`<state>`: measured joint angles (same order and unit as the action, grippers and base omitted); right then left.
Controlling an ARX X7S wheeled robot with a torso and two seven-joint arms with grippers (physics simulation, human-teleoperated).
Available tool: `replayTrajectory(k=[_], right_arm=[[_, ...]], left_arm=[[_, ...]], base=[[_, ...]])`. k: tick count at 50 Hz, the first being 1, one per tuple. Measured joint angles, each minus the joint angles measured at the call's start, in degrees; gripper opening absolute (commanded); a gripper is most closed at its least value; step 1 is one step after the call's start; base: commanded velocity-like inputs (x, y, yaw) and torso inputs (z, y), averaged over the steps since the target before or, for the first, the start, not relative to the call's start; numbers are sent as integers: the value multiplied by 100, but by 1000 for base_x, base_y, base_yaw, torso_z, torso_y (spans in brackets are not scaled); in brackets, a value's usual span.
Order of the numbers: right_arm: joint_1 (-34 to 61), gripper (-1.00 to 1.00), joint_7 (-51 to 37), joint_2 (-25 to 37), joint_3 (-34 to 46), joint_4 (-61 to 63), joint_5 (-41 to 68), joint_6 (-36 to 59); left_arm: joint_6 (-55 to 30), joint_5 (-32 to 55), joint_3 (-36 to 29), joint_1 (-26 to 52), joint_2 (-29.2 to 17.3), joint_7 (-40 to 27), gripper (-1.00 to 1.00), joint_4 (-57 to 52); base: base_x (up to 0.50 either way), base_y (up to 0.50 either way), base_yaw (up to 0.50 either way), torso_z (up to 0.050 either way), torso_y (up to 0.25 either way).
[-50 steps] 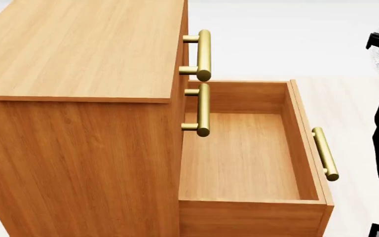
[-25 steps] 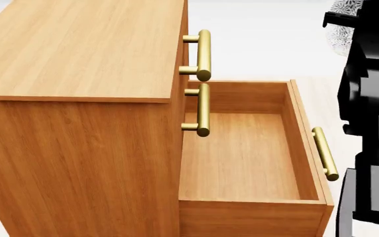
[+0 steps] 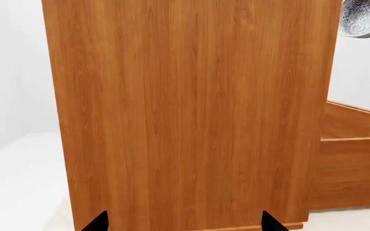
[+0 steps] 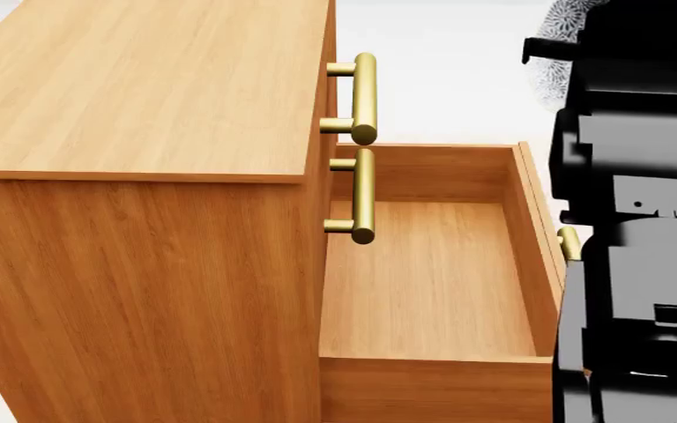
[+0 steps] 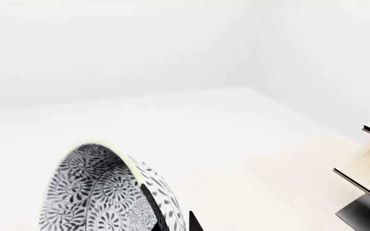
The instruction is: Put the bowl in the bottom drawer of the cabinet and close it.
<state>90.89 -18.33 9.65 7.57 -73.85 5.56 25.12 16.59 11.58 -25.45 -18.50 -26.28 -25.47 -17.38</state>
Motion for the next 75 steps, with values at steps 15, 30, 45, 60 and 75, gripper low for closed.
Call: replayTrajectory(k=[15, 30, 45, 60, 75], right_arm=[[-44, -100, 211, -180, -231, -115, -250, 160], [-146, -100, 554, -324, -271, -115, -414, 352], [-292, -100, 877, -388, -282, -115, -457, 543], [-405, -100, 1059, -441, -262, -115, -494, 647], [-456, -100, 1217, -468, -275, -115, -484, 789]], left_arm=[[-1, 19, -13, 22, -9, 2, 100, 2], [-16, -9, -32, 23, -28, -12, 100, -14], [-34, -29, -50, 16, -50, -31, 100, -56], [-34, -34, -63, 11, -66, -45, 100, -76], [-37, -29, -74, 19, -77, -55, 100, -81]], base=[[0, 0, 0, 0, 1], [0, 0, 0, 0, 0], [0, 0, 0, 0, 1], [0, 0, 0, 0, 0], [0, 0, 0, 0, 1]])
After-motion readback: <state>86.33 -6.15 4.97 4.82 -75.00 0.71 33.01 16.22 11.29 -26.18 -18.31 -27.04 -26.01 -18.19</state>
